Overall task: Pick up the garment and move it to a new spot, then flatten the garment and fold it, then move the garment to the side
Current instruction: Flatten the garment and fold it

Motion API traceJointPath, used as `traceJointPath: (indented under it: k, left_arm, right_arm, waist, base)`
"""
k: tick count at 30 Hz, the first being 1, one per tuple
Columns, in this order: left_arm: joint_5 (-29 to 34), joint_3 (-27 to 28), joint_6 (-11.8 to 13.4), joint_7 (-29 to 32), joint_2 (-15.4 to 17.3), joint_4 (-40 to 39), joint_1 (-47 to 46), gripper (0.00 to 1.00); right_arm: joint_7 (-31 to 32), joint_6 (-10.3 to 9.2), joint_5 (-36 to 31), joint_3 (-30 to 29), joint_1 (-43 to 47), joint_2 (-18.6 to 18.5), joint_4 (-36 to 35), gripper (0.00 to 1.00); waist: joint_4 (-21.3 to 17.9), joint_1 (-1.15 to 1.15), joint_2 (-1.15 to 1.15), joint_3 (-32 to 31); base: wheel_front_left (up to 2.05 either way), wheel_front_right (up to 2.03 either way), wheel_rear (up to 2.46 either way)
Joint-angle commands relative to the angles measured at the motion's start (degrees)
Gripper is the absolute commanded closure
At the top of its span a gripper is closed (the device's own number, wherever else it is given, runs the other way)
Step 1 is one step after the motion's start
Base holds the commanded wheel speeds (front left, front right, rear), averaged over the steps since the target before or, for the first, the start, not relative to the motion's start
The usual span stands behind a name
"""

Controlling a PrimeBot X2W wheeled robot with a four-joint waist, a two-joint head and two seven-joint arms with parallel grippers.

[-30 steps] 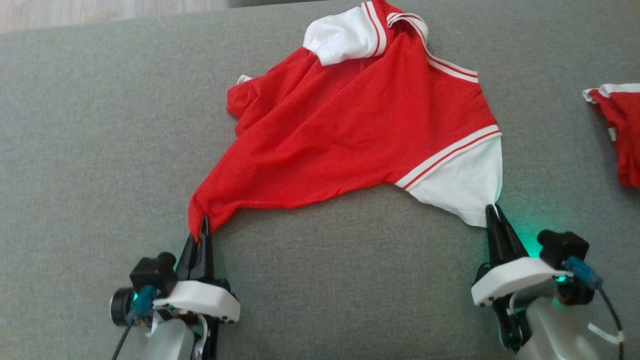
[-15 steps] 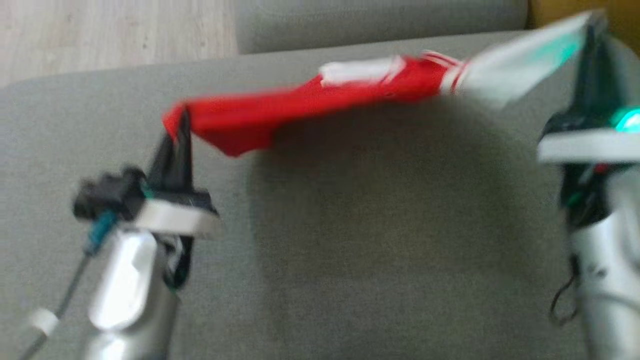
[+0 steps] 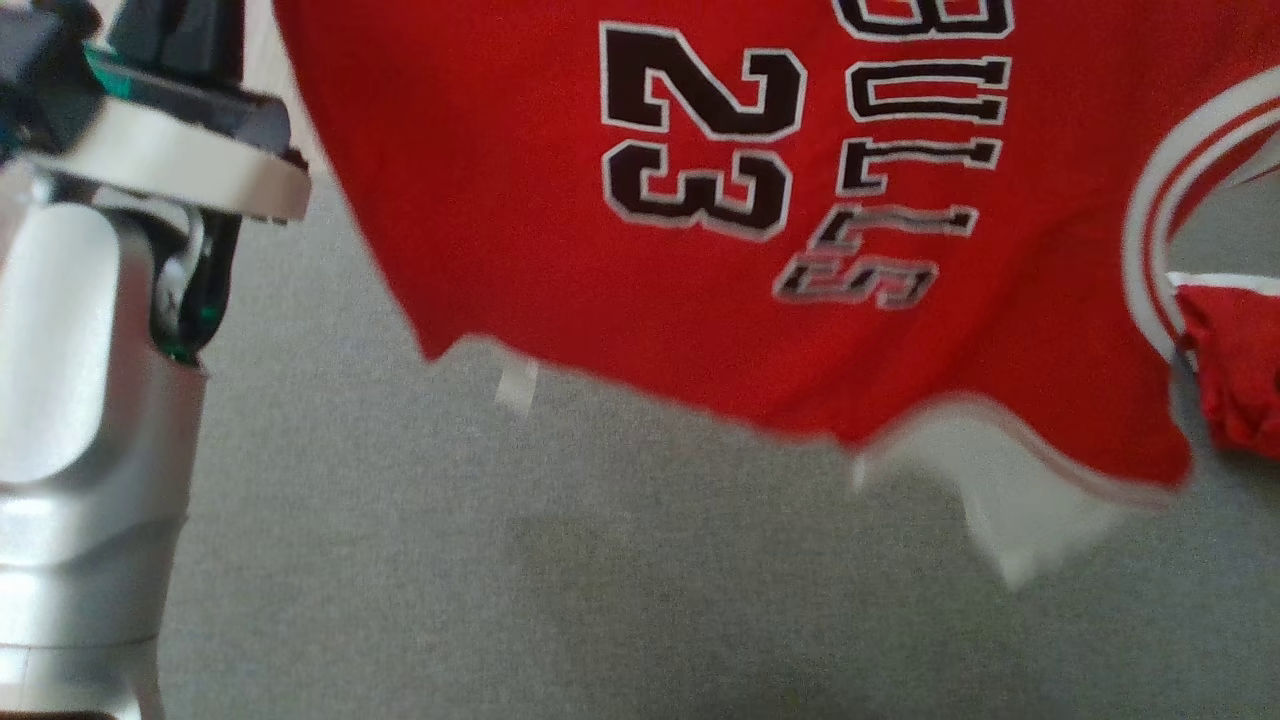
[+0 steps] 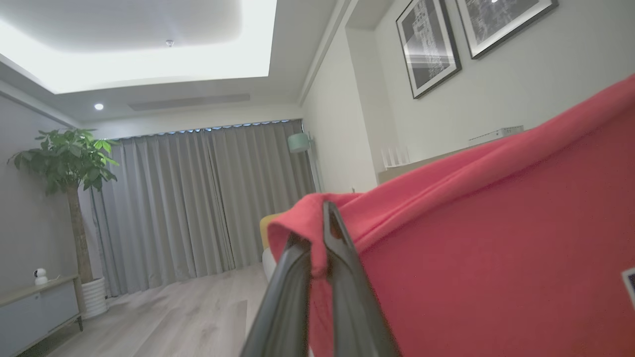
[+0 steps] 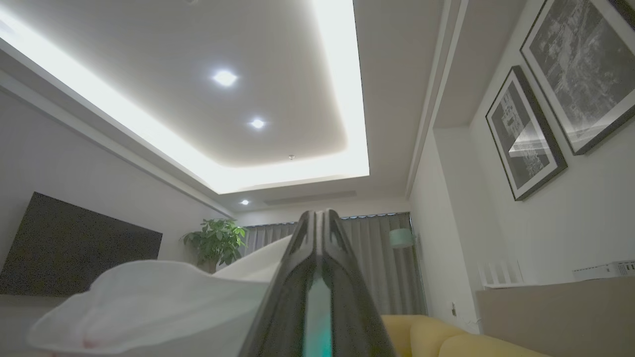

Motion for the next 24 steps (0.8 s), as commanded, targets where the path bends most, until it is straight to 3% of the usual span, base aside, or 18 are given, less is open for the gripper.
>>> traceJointPath:
  k: [1, 8, 17, 24]
  left_arm:
    - [-0.1, 1.5, 0.3, 1.8, 2.4, -1.6, -3.4, 1.00]
    - [2.1, 0.9, 2.6, 1.5, 1.7, 2.7, -8.6, 1.00]
    - [7.3, 1.3, 7.5, -12.1, -0.2, 13.6, -23.1, 1.00]
    - [5.1, 2.6, 7.9, -14.6, -2.3, 19.3, -15.4, 1.00]
  right_arm:
    - [1.0, -0.04, -0.5, 1.0, -2.5, -0.2, 0.4, 1.00]
    - [-0.6, -0.04, -3.7, 3.0, -9.1, 0.2, 9.0, 1.00]
    - [-8.7, -0.04, -10.2, -0.3, -23.0, 0.7, 19.9, 1.00]
    - [-9.1, -0.04, -7.4, 0.5, -15.0, 1.2, 23.7, 1.00]
  waist:
    - [0.6, 0.01, 0.00, 2.6]
    - [0.8, 0.01, 0.00, 9.8]
    - [0.7, 0.01, 0.00, 16.2]
    - [0.1, 0.01, 0.00, 16.3]
  base:
    - [0.00, 0.00, 0.00]
    - [0.00, 0.00, 0.00]
    - [0.00, 0.00, 0.00]
    - [0.00, 0.00, 0.00]
